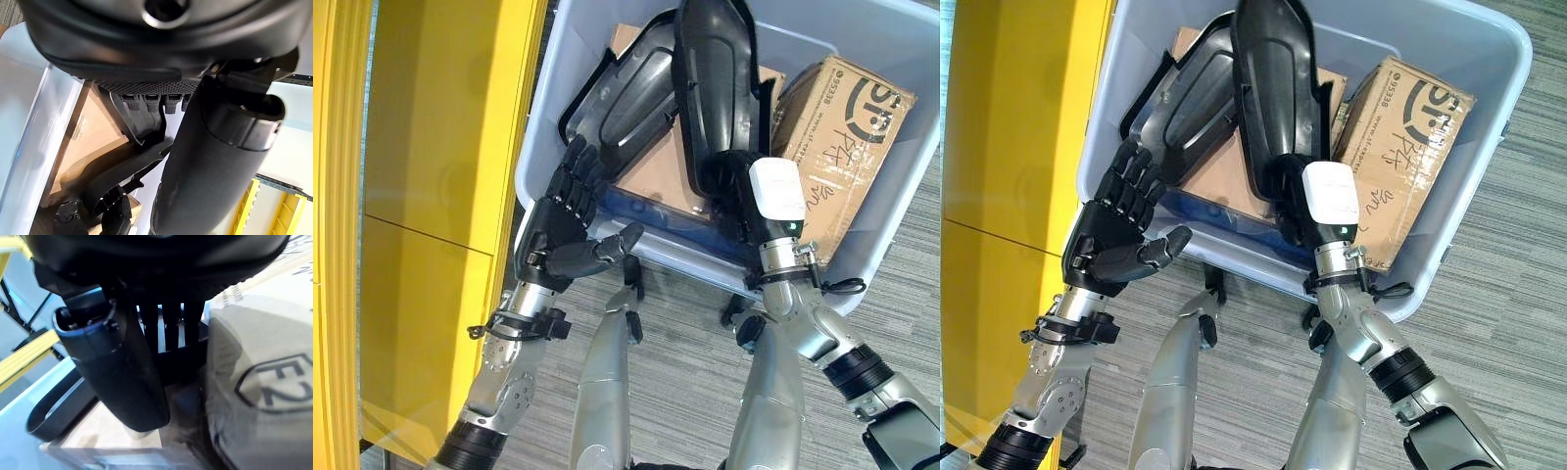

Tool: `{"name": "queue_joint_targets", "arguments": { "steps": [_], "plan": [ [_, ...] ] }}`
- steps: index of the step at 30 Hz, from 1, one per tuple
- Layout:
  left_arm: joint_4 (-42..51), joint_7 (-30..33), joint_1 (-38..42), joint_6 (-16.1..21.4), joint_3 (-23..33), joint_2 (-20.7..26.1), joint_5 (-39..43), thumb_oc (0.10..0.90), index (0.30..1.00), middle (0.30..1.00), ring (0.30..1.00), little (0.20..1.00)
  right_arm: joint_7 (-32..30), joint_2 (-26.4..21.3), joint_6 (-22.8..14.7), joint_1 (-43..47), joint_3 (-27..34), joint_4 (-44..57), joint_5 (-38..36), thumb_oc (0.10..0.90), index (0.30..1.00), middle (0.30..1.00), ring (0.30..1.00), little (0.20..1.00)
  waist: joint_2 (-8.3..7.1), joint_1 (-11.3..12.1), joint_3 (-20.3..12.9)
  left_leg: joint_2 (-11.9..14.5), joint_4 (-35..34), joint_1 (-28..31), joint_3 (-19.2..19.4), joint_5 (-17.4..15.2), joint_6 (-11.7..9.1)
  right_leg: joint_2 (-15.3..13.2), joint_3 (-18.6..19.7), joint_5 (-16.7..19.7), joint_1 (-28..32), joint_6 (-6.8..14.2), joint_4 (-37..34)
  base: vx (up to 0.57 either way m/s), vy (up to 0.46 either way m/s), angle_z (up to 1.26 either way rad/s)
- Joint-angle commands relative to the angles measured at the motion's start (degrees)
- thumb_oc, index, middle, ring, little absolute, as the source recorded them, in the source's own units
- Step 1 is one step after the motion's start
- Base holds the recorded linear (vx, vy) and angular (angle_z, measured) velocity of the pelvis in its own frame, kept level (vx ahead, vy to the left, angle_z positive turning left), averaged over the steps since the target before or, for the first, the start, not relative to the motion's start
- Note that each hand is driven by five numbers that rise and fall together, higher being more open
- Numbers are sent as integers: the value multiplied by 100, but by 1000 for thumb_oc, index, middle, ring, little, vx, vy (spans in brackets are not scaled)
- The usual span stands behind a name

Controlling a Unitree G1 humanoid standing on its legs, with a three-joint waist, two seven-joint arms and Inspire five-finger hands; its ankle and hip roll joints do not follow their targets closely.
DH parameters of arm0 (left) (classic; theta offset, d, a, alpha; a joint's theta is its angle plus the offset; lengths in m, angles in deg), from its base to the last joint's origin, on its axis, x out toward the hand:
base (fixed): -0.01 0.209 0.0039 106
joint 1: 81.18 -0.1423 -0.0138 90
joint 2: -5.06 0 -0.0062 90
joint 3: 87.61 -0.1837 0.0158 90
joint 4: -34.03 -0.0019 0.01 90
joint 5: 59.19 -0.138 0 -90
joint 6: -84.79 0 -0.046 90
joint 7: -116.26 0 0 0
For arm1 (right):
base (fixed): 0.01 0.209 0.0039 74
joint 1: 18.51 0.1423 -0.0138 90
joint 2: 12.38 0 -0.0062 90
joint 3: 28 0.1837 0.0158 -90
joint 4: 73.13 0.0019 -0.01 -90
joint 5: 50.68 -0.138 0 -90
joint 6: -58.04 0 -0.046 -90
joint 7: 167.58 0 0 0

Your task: Move parts from the plastic box to the shelf.

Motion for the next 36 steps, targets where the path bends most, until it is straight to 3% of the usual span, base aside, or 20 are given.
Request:
{"name": "queue_joint_targets", "arguments": {
  "steps": [1, 4, 7, 11, 14, 16, 21, 22, 24, 28, 29, 36],
  "plan": [
    [740, -77, 116, 597, -45, -174, -82, 900, 1000, 1000, 1000, 1000, -271, -104, -371, 514, 32, 35, 199, 400, 300, 300, 300, 300, 483, 96, -70, -352, 341, 84, 148, -926, 139, 239, 366, -246, 117, 316, 136, 0, 0, 0],
    [653, -25, 185, 824, -108, -109, -601, 900, 1000, 1000, 1000, 1000, -575, -206, -642, 662, 28, -13, 531, 400, 300, 300, 300, 300, 533, 76, -70, -375, 253, 147, 159, -881, 119, 259, 389, -178, 147, 339, 5, 0, 0, 0],
    [690, -47, 185, 900, -128, -91, -538, 900, 1000, 1000, 1000, 1000, -614, -290, -697, 685, 43, -39, 481, 400, 300, 300, 300, 300, 572, 69, -70, -393, 192, 199, 170, -862, 115, 268, 404, -170, 168, 341, -44, -3, 39, -3],
    [723, 7, 201, 864, -119, -80, -558, 900, 1000, 1000, 1000, 1000, -961, -412, -1402, 677, 15, 31, 251, 400, 300, 300, 300, 300, 591, 43, -70, -382, 73, 299, 212, -829, 112, 301, 417, -132, 251, 355, -183, -11, 35, -4],
    [829, 152, 230, 817, -104, -81, -602, 900, 1000, 1000, 1000, 1000, -675, -453, -1710, 561, 250, 875, 275, 400, 300, 300, 300, 300, 546, -70, -70, -387, 29, 368, 262, -840, 111, 332, 453, -123, 285, 367, -224, -5, 50, -5],
    [935, 205, 220, 779, -86, -77, -549, 900, 1000, 1000, 1000, 1000, -420, -416, -1703, 528, 347, 1443, 191, 400, 300, 300, 300, 300, 543, -101, -70, -395, -4, 480, 300, -862, 115, 352, 493, -122, 360, 381, -247, -5, 18, -7],
    [1127, 150, 126, 710, -98, -77, -803, 900, 1000, 1000, 1000, 1000, -445, -272, -1615, 463, 411, 2067, 44, 400, 300, 300, 300, 300, 516, -126, -70, -393, -293, 825, 383, -783, 67, 434, 464, -25, 698, 427, -584, -16, -15, -9],
    [1140, 219, 92, 719, -123, -80, -773, 900, 1000, 1000, 1000, 1000, -429, -261, -1599, 447, 435, 2204, -6, 400, 300, 300, 300, 300, 520, -158, -70, -397, -409, 996, 410, -753, 40, 477, 462, -1, 835, 434, -702, 8, 72, -16],
    [1124, 377, 51, 319, -134, -126, -647, 900, 1000, 1000, 1000, 1000, -354, -150, -1648, 362, 465, 2489, -349, 400, 300, 300, 300, 300, 509, -254, -70, -395, -721, 1527, 527, -695, -3, 569, 431, 108, 1295, 458, -1132, 18, 87, -24],
    [1170, 412, 27, 317, -111, -99, -548, 900, 1000, 1000, 1000, 1000, -202, -14, -1911, 201, 546, 2869, -408, 400, 300, 300, 300, 300, 462, -349, -70, -346, -994, 1991, 612, -631, -36, 620, 366, 220, 1697, 476, -1467, 9, 43, -27],
    [1184, 408, 40, 342, -89, -90, -551, 900, 1000, 1000, 1000, 1000, -133, 26, -1949, 185, 594, 3019, -387, 400, 300, 300, 300, 300, 463, -374, -70, -300, -1119, 2058, 692, -492, -6, 654, 297, 366, 1743, 428, -1608, -12, 49, -23],
    [1222, 465, 50, 262, -60, 18, -628, 900, 1000, 1000, 1000, 1000, -180, 85, -1630, 225, 712, 3354, -283, 400, 300, 300, 300, 300, 293, -469, -70, -158, -1826, 3327, 666, -325, -127, 771, 151, 496, 3026, 456, -2376, 29, -22, -19]
  ]
}}
